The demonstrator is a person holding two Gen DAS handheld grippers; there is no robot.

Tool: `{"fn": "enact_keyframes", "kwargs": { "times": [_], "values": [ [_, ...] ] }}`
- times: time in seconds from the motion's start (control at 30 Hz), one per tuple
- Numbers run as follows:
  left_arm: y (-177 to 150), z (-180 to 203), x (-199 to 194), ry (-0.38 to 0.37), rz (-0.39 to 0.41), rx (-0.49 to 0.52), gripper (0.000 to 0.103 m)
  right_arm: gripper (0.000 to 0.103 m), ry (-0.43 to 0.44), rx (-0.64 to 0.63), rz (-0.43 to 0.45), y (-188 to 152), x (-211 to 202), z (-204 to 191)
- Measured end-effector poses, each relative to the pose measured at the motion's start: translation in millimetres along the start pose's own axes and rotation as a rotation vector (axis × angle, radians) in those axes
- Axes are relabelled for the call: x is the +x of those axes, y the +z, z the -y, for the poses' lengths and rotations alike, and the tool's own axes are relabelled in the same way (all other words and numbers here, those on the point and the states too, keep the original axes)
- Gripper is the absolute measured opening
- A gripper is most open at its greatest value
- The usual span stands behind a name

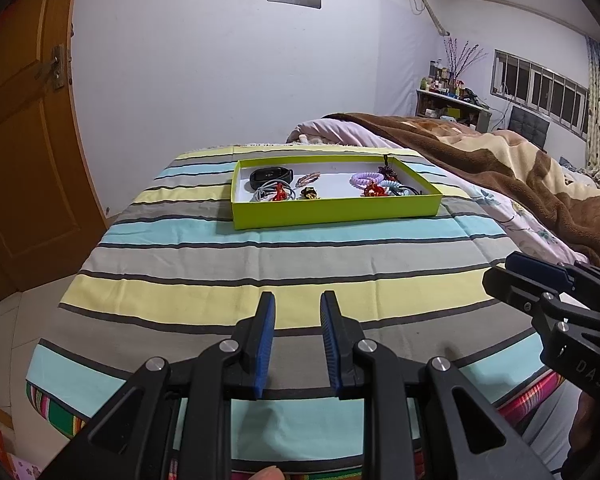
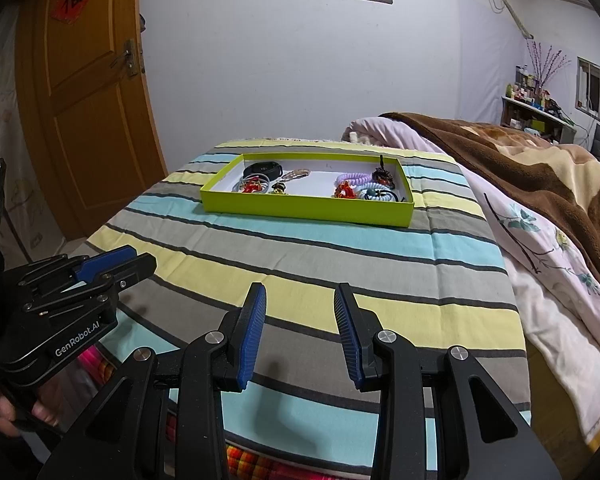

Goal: Organize jewelry

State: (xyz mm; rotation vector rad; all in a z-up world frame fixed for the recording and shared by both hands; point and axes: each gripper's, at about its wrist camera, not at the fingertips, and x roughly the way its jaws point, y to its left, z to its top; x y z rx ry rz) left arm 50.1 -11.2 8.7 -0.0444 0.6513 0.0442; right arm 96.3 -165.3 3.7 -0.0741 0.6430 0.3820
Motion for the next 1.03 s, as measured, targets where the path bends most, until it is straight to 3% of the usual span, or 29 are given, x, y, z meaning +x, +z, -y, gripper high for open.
{"fn": "enact_keyframes", "kwargs": {
  "times": [1.03],
  "values": [
    [-2.2, 4.2, -0.7, 0.003, 0.005, 0.017, 0.024, 0.036, -0.002, 0.001, 0.000, -0.5, -0.5, 0.4]
  ]
}}
